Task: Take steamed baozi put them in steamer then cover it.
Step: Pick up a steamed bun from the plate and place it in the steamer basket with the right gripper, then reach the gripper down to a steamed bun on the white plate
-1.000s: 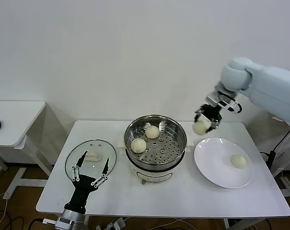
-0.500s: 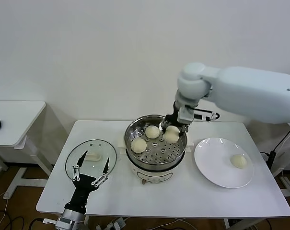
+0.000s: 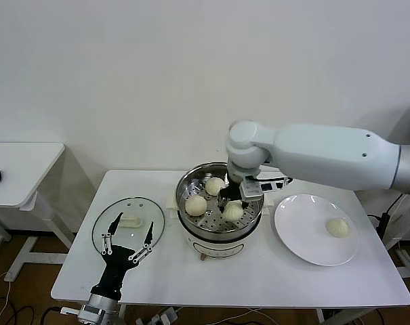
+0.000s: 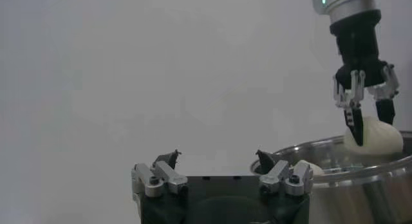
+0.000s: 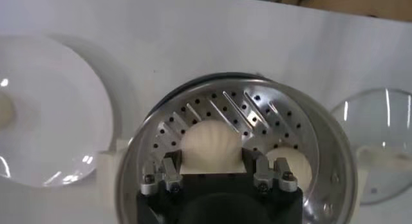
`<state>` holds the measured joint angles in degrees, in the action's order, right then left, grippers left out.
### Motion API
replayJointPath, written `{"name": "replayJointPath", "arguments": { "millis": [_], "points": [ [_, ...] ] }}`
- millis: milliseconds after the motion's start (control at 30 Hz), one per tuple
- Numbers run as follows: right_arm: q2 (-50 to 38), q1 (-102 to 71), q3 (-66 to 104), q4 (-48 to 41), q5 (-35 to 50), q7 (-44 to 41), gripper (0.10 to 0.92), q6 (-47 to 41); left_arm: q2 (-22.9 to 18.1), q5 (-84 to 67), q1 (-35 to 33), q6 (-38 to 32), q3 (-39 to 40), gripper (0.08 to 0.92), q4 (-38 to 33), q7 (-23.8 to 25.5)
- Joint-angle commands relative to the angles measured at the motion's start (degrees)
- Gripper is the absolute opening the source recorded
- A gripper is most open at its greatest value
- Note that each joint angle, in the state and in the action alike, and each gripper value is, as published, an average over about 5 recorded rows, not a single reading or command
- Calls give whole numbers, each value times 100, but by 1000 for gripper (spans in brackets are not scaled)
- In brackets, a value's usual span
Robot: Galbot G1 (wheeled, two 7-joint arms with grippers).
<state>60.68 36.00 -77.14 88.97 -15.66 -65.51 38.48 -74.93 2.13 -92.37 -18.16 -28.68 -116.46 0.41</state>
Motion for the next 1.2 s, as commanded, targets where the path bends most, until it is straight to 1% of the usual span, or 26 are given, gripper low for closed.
{"name": "replayJointPath", "arguments": {
  "millis": [33,200,267,467,567,667,800,900,1033,1133,1200],
  "points": [
    [204,-451,86,-129,-486,69,663,403,10,-20,6,-10,-23,823,36,3],
    [258,-640,132,-217,-596,93,674,379,8,-41,24,-10,-37,823,53,1],
    [274,-674,143,-235,-633,103,691,378,6,-46,25,-9,-42,823,51,1],
    [197,-660,217,-212,-637,134,807,376,5,-55,24,-11,-69,823,68,1],
    [46,-618,399,-168,-562,114,821,347,4,-56,26,-12,-74,823,81,1],
    [-244,-514,813,-193,-299,-53,822,173,-1,-56,25,-11,-73,823,79,1],
    [-836,-237,1370,-487,483,-619,823,-534,-3,-54,21,-11,-72,823,77,2],
    [-1364,8,1462,-889,1180,-944,823,-1393,-2,-51,25,-9,-65,823,73,3],
    [-2037,117,1448,-1659,2074,-1209,823,-2735,1,-46,23,-4,-52,823,56,3],
    [-2360,41,1405,-2274,2331,-1359,823,-3363,4,-39,18,1,-42,823,45,3],
    [-2508,-81,1307,-2746,2307,-1380,823,-3455,3,-34,17,6,-31,823,38,3]
  ]
}}
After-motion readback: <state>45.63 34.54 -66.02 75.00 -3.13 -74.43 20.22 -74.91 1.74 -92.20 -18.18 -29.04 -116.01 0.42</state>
